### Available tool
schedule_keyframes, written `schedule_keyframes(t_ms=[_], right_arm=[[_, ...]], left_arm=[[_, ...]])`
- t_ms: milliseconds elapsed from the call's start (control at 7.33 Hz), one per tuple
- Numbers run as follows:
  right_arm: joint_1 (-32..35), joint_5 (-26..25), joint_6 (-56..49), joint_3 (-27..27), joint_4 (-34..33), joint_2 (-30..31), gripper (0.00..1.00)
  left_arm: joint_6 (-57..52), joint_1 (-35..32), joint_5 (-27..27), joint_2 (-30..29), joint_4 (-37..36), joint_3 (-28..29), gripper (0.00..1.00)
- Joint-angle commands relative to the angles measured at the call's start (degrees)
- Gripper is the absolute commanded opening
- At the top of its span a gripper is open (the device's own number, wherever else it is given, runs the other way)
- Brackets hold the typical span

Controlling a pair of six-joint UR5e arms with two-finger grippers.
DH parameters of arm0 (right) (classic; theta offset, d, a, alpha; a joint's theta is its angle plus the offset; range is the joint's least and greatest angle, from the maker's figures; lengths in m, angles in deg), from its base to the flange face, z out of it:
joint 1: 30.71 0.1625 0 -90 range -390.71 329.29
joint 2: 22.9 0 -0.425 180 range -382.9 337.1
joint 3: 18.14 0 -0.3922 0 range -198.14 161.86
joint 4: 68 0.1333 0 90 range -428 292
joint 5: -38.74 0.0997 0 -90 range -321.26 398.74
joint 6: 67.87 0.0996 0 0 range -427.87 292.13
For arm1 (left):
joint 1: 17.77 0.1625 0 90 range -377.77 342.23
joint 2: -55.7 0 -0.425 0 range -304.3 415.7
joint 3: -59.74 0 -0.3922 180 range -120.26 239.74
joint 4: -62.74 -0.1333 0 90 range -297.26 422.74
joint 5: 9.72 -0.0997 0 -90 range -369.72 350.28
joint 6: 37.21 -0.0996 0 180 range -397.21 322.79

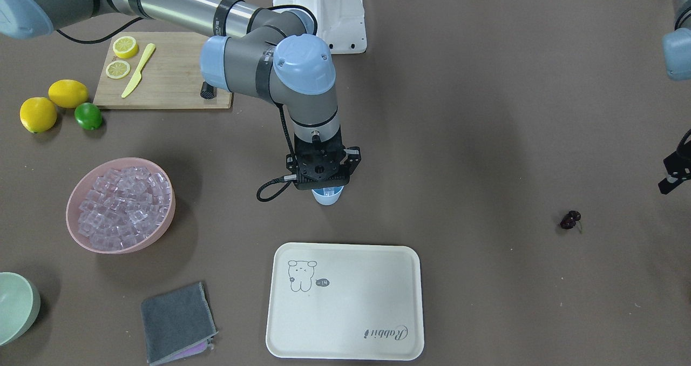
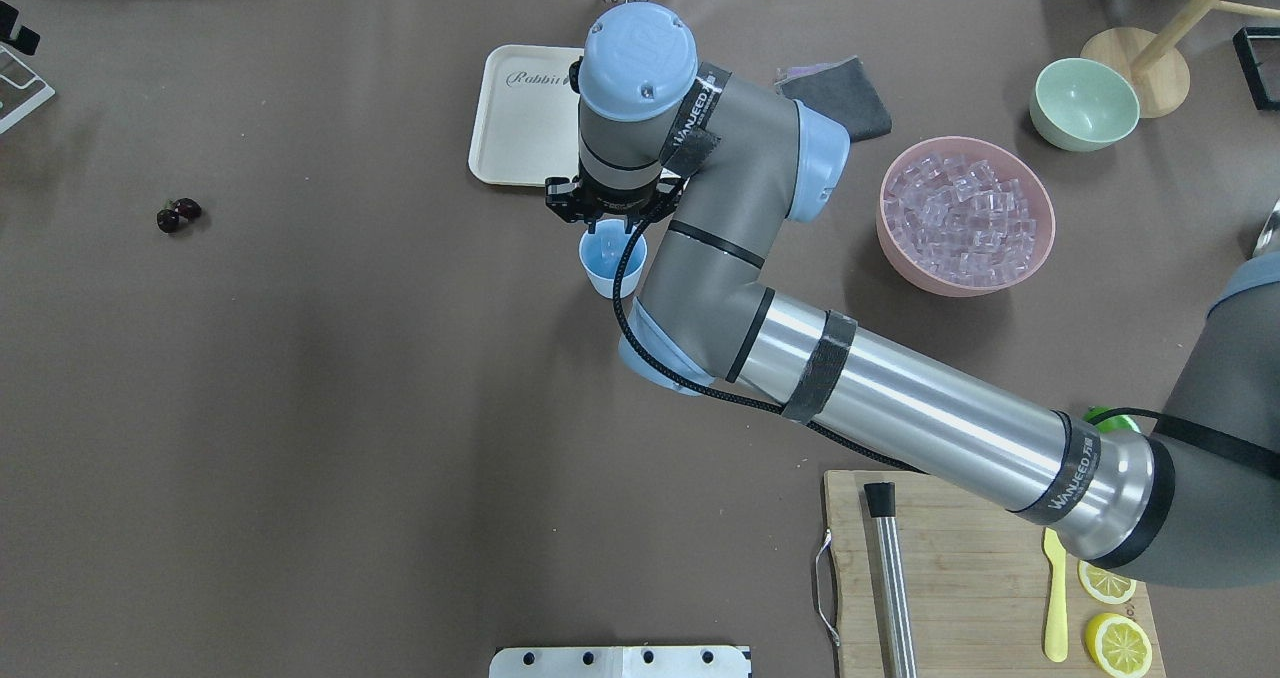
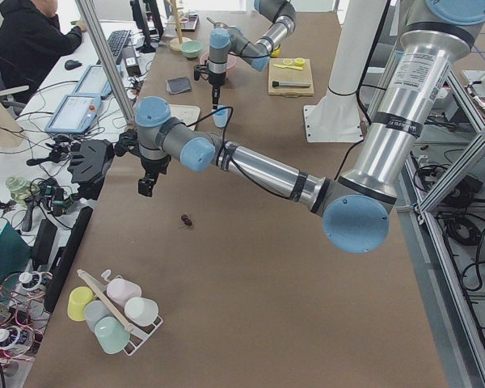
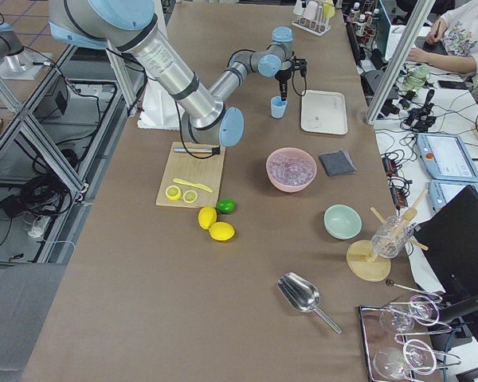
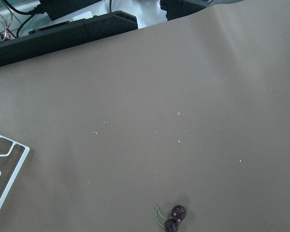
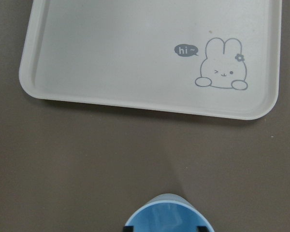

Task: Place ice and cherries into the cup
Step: 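Open the right gripper to drop the ice into the cup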

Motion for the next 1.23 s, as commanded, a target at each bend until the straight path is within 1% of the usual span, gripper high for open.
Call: schedule_keyframes(t_ms=[0,136,273,409,545,682,818,955,1091], right_arm=[[0.5,-0.2,-0.4,3.3,-0.7,2.3,0.99],[3.1,1.8,-0.8,6.9,-0.8,4.9,0.99],[7.5,9.0,-3.7,9.6,-3.0,7.4,0.99],[9.6,9.4,-8.1,11.9,-3.6,12.5,0.99],[12.6,9.7,-18.5,12.1,-2.8,17.3,0.99],[15.5,10.5,-25.3,12.0,-0.7,21.0,0.99],[17.3,12.6,-27.5,11.9,2.2,23.0,0.99],[18.7,16.0,-27.8,12.0,2.4,23.1,0.99],[19.4,16.8,-28.4,12.0,2.4,23.2,0.99]], left_arm=[[0.0,-0.1,0.0,0.1,0.0,-0.2,0.98],[0.1,0.0,0.0,0.1,0.0,-0.1,0.98],[0.1,0.0,0.0,0.1,0.0,-0.1,0.98],[0.1,0.0,0.0,0.1,0.0,-0.1,0.98],[0.2,0.1,0.0,0.2,0.1,-0.2,0.98],[0.2,0.1,0.0,0.2,0.1,-0.1,0.98],[0.2,0.1,0.0,0.2,0.1,-0.1,0.98],[0.2,0.4,0.0,0.1,0.1,0.4,0.98],[0.1,0.5,0.0,-0.2,0.1,1.0,0.98]])
